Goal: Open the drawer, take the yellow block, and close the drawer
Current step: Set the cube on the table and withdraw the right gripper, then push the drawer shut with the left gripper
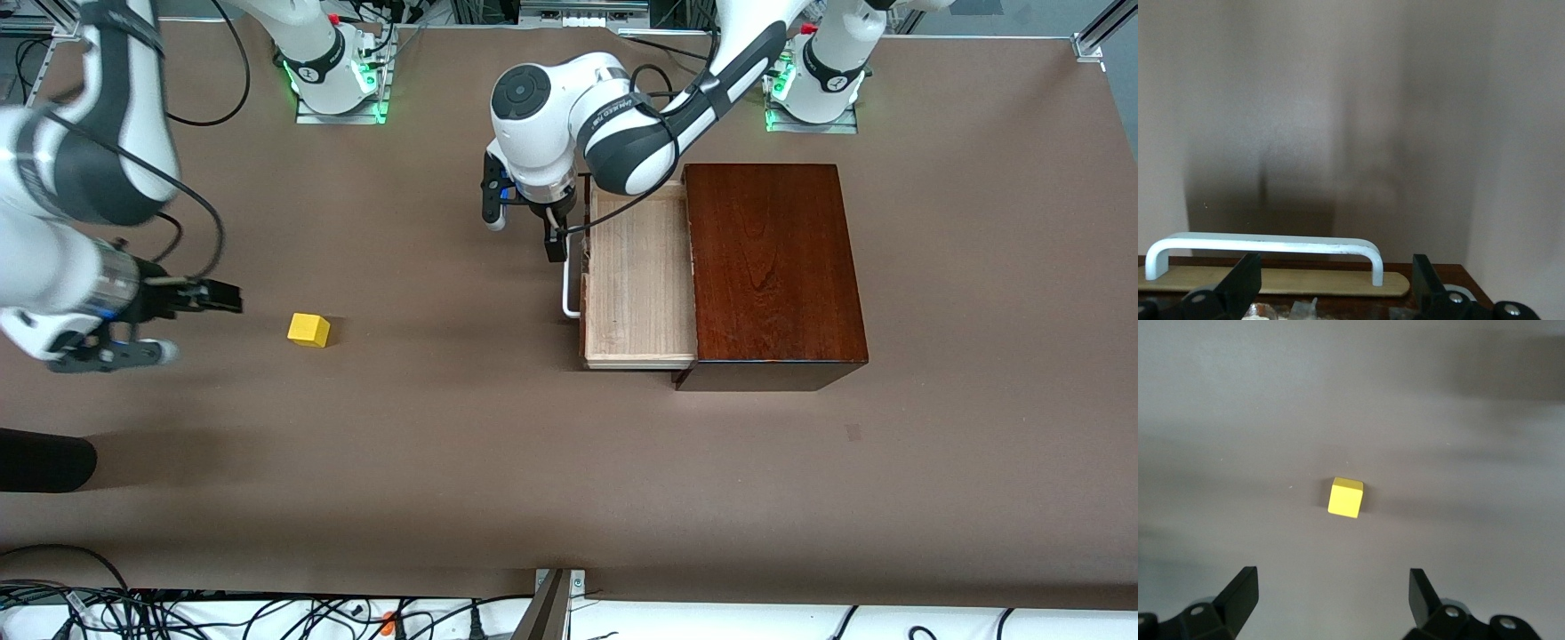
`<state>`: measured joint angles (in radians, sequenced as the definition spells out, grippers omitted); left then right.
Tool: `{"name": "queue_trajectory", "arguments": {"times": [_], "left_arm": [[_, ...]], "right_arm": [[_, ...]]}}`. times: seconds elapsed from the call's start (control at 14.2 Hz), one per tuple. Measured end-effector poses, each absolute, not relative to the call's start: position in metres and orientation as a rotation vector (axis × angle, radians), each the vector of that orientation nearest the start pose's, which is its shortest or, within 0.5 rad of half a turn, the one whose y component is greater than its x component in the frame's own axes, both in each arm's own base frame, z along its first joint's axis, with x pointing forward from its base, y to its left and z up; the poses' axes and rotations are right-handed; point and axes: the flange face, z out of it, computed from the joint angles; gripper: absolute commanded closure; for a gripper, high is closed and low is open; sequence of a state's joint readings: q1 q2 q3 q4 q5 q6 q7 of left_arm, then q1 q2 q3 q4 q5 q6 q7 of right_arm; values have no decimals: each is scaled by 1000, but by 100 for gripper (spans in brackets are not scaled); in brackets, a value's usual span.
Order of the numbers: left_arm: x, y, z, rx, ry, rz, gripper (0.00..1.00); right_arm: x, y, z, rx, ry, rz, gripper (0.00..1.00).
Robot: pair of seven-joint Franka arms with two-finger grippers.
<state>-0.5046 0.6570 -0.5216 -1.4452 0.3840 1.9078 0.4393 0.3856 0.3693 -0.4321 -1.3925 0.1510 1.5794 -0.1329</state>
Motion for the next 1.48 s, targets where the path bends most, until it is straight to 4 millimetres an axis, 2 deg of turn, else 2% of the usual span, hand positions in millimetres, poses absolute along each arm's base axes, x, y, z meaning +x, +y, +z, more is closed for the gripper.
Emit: {"name": "queue_trajectory", "arguments": {"times": [0.21,0.42,0.71,0.92,1.13,1.34,1.48], "left_arm": [[447,-544,321,-2153,2142,108,0],[450,-544,316,-2151,2149,104,0],[454,-543,314,-2156,2147,96,0],[459,-539,316,-2164,2134,91,0],[472,-528,315,-2168,2124,99,0],[473,-526,314,-2156,2135,111,0],[473,-525,314,-2151,2138,118,0]], "right_arm": [[638,17,541,-3117,-118,214,0],[628,6,561,-3131,-110,193,0],[612,-11,563,-3141,-144,170,0],[590,-29,559,-3122,-121,92,0],[568,-40,571,-3121,-95,66,0],[558,-49,590,-3166,-91,37,0],[552,-51,588,-3166,-84,103,0]]}}
